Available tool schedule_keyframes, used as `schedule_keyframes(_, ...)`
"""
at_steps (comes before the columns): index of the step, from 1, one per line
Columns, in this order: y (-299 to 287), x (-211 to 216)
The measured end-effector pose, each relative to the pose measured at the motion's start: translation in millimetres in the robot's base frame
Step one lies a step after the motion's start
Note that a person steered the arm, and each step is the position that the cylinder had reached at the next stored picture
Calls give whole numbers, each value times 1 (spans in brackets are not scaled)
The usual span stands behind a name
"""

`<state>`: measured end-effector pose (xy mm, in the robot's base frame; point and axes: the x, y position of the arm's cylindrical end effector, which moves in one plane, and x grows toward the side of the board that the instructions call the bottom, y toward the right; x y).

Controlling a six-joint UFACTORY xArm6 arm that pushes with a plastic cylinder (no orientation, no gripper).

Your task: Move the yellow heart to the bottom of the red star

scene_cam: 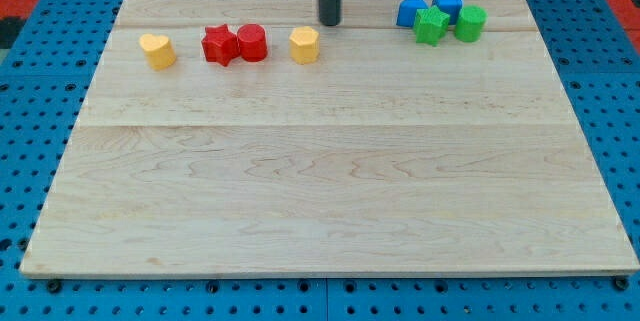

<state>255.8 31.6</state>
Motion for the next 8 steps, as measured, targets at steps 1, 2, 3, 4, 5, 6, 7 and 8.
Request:
schedule_keyframes(1,14,11)
schedule_keyframes(2,-4,35)
schedule_keyframes(3,-11,58)
schedule_keyframes(4,-18,59)
schedule_keyframes(5,-49,59)
schedule_keyframes(6,-47,79)
schedule_keyframes(7,-94,146)
schedule_keyframes(8,-201,178)
